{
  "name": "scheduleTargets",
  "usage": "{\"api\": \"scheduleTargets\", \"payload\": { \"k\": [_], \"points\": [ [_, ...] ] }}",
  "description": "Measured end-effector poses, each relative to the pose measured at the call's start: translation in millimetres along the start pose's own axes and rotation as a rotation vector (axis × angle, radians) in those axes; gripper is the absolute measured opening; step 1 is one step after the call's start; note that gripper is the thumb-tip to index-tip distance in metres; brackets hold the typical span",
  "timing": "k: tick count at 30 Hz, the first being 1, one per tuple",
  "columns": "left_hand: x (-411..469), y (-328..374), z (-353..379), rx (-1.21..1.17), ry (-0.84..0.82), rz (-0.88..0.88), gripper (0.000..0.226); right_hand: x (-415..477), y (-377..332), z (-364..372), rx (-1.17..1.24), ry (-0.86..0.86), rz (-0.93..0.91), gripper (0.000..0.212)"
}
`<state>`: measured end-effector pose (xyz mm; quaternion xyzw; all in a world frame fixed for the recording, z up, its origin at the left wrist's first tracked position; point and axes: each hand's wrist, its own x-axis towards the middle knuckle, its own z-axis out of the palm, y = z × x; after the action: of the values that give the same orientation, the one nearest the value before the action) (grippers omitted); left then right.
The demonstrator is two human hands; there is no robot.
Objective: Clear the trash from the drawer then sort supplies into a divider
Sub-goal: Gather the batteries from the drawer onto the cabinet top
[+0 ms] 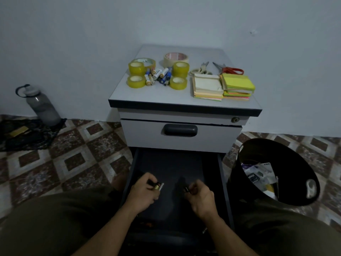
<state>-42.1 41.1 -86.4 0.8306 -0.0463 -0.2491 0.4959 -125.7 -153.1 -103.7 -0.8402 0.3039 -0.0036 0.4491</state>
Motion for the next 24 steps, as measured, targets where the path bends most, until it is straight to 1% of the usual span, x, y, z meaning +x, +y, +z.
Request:
{"api": "scheduleTargets", "payload": {
  "k": [5,9,13,17,21,24],
  "points": [
    [-16.6,34.0,-13.5,-0.163,0.046,0.036,0.017,-3.2,-34.5,-20.5,0.055,0.019,-0.087,0.017],
    [-32.1,60.7,-28.2,-0.218,0.099,0.062,0.016,-6.8,-58.7,-37.9,0.078,0.063,-0.159,0.018],
    [-48.2,97.6,-49.8,-0.225,0.176,0.135,0.016,-10.2,-83.4,-54.9,0.167,0.071,-0.24,0.02],
    [-53.0,140.5,-76.3,-0.234,0.281,0.217,0.015,-13.4,-123.2,-81.8,0.24,0.056,-0.333,0.018],
    [-41.5,187.1,-103.3,-0.257,0.316,0.288,0.016,-7.3,-177.0,-115.7,0.283,0.081,-0.448,0.018],
    [-28.1,219.3,-120.4,-0.203,0.341,0.326,0.016,4.3,-218.2,-140.0,0.269,0.121,-0.492,0.015]
  ]
}}
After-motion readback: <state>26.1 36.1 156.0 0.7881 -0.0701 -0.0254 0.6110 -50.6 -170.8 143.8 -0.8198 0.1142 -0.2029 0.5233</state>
